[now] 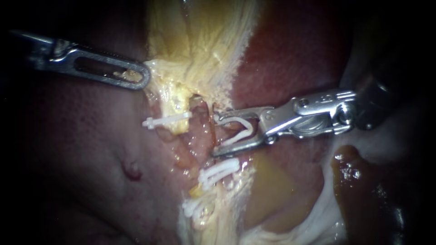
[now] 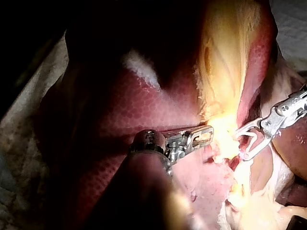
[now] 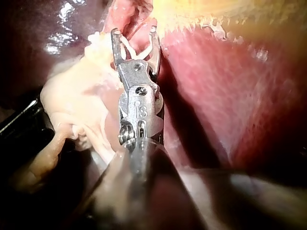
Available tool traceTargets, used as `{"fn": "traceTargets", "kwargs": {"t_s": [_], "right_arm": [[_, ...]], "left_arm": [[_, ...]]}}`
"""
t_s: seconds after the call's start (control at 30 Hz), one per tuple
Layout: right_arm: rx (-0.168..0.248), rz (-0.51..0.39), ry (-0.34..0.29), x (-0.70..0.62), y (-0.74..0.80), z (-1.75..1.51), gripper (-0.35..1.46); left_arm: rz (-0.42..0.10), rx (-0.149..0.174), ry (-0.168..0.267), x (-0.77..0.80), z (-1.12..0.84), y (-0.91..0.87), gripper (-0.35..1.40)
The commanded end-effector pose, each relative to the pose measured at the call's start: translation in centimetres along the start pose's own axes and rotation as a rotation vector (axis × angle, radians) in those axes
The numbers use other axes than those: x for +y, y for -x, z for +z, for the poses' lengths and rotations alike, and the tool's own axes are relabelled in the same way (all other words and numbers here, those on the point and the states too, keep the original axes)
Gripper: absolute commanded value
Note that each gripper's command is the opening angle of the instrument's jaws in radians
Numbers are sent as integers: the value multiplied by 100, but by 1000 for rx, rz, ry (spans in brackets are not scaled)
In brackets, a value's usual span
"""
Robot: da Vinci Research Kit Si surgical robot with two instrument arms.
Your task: Clipping third clip right tube
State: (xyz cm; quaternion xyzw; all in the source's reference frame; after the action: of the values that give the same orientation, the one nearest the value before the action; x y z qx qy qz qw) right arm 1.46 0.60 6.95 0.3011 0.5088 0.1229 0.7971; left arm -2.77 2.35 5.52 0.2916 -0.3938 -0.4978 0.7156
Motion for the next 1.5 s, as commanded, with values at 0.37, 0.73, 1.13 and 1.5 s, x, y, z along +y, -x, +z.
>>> {"fn": "traceTargets", "kwargs": {"t_s": [0.37, 0.73, 1.13, 1.5], "right_arm": [[103, 82, -57, 7, -1, 13, 50], [241, 191, -181, 9, -4, 14, 49], [291, 222, -220, 10, -6, 16, 49], [337, 230, -253, 3, -21, 2, 49]], "left_arm": [[0, -1, 1, 0, 1, 0, -35], [0, -1, 1, 0, 1, -1, -35], [0, -1, 1, 1, 2, -1, -35], [1, 0, 1, 2, 2, -1, -35]]}}
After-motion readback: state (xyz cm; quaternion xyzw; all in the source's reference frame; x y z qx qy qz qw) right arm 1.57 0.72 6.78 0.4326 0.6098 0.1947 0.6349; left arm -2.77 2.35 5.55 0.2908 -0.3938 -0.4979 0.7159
